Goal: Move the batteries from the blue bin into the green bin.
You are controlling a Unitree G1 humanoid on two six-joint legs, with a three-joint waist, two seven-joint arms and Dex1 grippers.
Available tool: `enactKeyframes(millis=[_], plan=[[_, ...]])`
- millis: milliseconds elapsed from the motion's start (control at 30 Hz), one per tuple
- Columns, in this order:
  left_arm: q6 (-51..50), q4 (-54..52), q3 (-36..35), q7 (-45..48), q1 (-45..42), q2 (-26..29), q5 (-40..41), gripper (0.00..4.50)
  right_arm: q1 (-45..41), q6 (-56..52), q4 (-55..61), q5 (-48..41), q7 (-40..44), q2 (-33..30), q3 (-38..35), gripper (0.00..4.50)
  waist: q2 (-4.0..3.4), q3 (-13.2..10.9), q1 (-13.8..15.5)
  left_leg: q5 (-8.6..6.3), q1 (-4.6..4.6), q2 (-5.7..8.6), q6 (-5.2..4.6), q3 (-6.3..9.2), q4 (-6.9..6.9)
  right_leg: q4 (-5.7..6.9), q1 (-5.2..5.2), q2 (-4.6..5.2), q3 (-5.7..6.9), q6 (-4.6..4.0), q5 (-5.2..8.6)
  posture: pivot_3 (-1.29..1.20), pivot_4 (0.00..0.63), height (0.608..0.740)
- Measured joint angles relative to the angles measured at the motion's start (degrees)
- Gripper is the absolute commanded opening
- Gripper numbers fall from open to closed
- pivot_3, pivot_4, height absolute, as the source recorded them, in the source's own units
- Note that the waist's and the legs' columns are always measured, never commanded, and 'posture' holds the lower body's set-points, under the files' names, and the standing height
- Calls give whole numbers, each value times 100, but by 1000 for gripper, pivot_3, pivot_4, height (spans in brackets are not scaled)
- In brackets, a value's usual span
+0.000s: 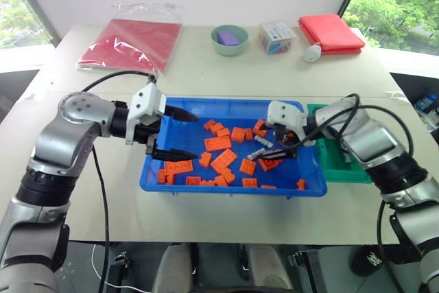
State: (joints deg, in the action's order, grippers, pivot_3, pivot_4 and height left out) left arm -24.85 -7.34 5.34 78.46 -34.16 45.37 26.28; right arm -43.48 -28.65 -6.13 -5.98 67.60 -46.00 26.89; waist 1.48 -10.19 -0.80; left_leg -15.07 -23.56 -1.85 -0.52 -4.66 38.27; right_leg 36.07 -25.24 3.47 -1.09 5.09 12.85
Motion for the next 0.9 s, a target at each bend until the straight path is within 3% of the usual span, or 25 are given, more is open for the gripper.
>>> enactKeyframes(millis=[267, 900], plan=[[-249, -356, -251, -251, 259, 138, 194, 4500, 177, 1395, -278, 527, 105, 192, 10, 4486, 0, 0, -13, 0, 4, -3, 1, 3, 0, 5, 1, -5, 1, 8, -5, 0, 150, 736], [-282, -325, -263, -268, 179, 134, 193, 4500, 429, 1692, 251, 527, 200, 254, -419, 4486, 0, 0, 2, 1, 4, -2, 1, -1, 0, 5, 2, -3, 1, 7, -4, 0, 150, 736]])
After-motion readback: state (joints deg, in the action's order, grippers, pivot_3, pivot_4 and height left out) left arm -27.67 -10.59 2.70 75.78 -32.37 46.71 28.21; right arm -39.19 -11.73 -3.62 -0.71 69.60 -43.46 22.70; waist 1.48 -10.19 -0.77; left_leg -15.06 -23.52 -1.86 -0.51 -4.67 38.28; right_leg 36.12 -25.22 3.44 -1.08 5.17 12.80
